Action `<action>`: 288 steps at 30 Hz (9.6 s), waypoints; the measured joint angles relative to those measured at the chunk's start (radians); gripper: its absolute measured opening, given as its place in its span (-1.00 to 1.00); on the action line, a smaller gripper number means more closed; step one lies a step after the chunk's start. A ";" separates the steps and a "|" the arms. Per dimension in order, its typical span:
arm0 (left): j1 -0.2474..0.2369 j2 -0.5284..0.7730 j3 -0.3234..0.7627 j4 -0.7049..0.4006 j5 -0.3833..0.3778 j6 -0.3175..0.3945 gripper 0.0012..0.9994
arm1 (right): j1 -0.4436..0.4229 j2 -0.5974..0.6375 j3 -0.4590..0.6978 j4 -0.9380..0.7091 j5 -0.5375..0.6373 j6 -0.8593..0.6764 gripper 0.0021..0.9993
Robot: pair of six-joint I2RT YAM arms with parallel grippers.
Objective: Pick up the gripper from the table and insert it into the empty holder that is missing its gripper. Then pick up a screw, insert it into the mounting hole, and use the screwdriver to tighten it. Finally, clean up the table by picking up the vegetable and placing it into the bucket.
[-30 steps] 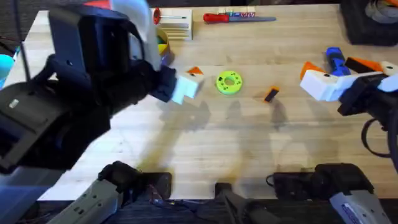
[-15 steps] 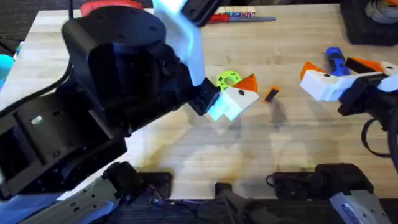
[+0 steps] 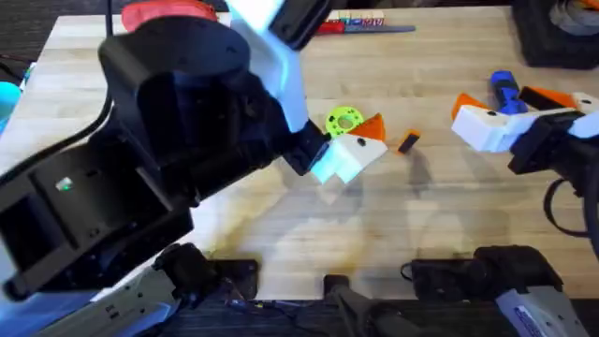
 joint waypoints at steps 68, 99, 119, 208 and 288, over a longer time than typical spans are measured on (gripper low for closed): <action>-0.008 -0.805 -0.755 0.247 0.087 0.062 0.98 | 0.000 0.000 0.000 0.000 0.000 0.000 0.98; -0.008 -0.805 -0.755 0.248 0.098 -0.372 0.98 | 0.000 0.049 0.014 -0.067 0.000 0.000 0.98; -0.008 -0.805 -0.755 0.248 0.098 -0.380 0.98 | 0.185 0.517 0.303 -0.369 0.167 0.345 0.99; -0.008 -0.805 -0.755 0.248 0.098 -0.381 0.98 | 0.074 1.071 0.300 -0.127 -1.195 -0.003 -0.99; -0.008 -0.796 -0.755 0.240 0.052 -0.456 0.97 | 0.523 1.294 0.270 0.482 -1.058 0.790 -0.99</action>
